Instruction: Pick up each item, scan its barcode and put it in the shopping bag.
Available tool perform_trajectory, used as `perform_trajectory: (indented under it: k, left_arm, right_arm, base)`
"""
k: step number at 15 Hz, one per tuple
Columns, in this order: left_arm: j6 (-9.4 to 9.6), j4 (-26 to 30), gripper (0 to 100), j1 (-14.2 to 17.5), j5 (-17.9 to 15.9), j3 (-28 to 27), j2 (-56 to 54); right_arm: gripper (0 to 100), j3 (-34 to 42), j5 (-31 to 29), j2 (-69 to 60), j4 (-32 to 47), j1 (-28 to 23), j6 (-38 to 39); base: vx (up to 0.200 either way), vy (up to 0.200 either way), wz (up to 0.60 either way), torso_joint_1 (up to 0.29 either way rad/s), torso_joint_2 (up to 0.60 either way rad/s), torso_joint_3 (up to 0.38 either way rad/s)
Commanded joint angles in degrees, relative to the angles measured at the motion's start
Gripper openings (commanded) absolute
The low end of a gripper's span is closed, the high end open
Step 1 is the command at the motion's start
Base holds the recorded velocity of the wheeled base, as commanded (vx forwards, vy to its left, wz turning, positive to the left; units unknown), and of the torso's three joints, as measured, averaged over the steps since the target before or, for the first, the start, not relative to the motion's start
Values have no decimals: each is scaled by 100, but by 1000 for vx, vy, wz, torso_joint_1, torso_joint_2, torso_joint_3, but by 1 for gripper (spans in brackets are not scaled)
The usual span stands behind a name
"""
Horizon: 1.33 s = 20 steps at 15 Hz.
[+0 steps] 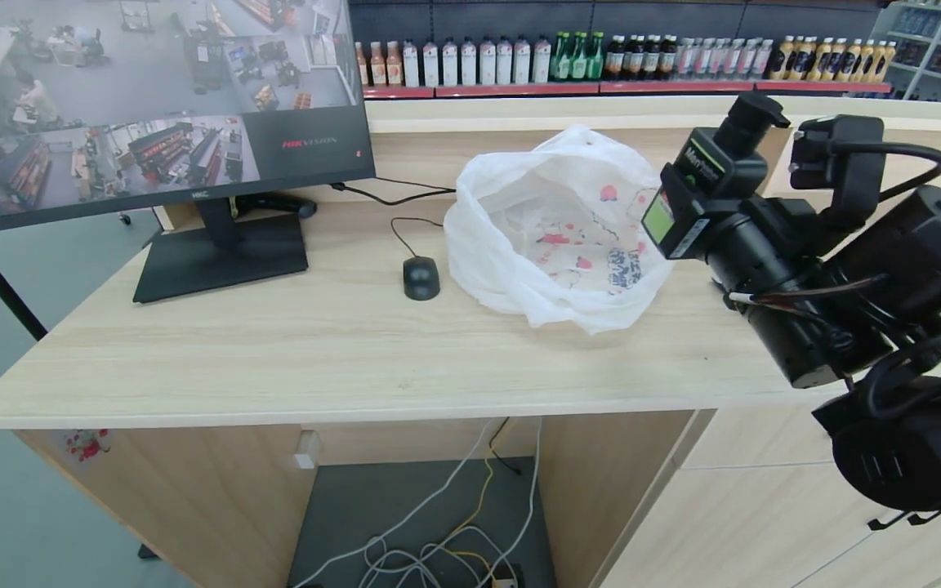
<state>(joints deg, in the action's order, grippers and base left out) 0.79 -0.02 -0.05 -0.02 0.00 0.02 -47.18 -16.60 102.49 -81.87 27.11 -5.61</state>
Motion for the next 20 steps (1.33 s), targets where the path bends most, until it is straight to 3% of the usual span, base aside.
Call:
perform_trajectory:
  k: [1,2,3,11,15,20]
  left_arm:
    - [0,2,100,-4,2,0,-2]
    - [0,2,100,-4,2,0,-2]
    - [0,2,100,-4,2,0,-2]
    - [-9,2,100,-4,2,0,-2]
    - [-18,2,100,-4,2,0,-2]
    - [-18,2,100,-4,2,0,-2]
  right_arm:
    - [0,-257,-10,35,224,189,-2]
    - [0,-257,-10,35,224,189,-2]
    - [0,-916,-1,131,980,303,-2]
    - [0,-3403,26,1168,3010,497,25]
    - [0,-3983,34,1669,3169,497,51]
    - [0,-4063,34,2056,3169,462,60]
  base:
    - [0,0,0,0,0,0]
    - [0,0,0,0,0,0]
    - [0,0,0,0,0,0]
    - [0,0,0,0,0,0]
    - [0,0,0,0,0,0]
    - [0,0,0,0,0,0]
